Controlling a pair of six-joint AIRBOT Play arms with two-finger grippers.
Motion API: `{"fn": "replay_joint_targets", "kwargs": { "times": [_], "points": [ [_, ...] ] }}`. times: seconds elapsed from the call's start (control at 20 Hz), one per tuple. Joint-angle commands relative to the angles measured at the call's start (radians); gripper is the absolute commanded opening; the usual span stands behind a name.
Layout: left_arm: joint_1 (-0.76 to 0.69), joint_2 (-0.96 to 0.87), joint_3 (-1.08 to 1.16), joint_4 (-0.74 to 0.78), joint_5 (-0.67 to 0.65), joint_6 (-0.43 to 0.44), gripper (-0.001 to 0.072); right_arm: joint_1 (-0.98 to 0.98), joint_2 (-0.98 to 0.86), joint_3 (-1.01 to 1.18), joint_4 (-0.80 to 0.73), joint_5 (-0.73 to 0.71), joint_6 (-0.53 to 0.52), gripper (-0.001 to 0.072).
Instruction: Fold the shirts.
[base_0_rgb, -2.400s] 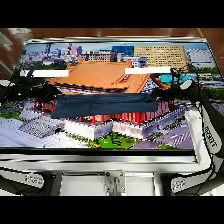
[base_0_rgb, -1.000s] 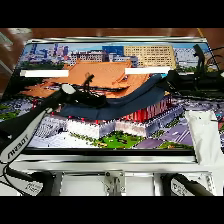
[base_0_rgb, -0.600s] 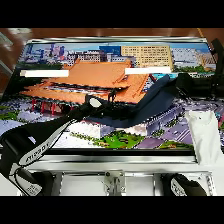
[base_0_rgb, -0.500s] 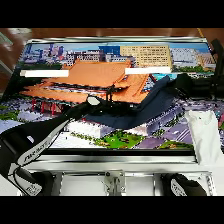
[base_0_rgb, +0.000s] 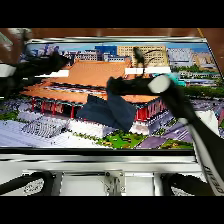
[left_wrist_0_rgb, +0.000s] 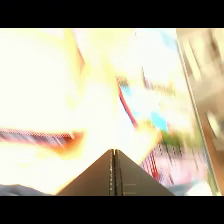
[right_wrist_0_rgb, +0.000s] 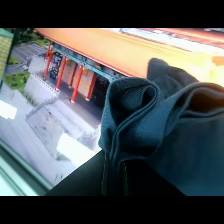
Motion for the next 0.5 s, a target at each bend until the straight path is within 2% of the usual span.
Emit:
{"fn": "replay_joint_targets", "kwargs": {
  "times": [0.0,0.05,0.1,0.15,0.2,0.3,0.45],
  "points": [
    [0.224,0.222,0.001,0.056,-0.148,-0.008,0.0036,0.201,-0.235,0.001,0.15,-0.392,0.021,0.0077],
    [0.253,0.264,0.001,0.057,-0.185,-0.008,0.0036,0.23,-0.286,0.001,0.235,-0.469,0.021,0.0079],
    [0.271,0.299,0.0,0.064,-0.222,-0.008,0.0036,0.255,-0.327,0.001,0.32,-0.541,0.021,0.0174],
    [0.277,0.324,0.0,0.073,-0.251,-0.008,0.0036,0.269,-0.35,0.001,0.382,-0.577,0.02,0.0461],
    [0.277,0.343,0.0,0.089,-0.275,-0.008,0.0036,0.269,-0.356,0.001,0.41,-0.571,0.02,0.0585],
    [0.273,0.351,-0.005,0.096,-0.294,-0.008,0.0036,0.235,-0.327,0.001,0.368,-0.473,-0.021,0.0584],
    [0.273,0.343,-0.031,0.097,-0.291,-0.007,0.0036,0.087,-0.224,0.001,0.143,-0.217,-0.043,0.0585]
  ]
}}
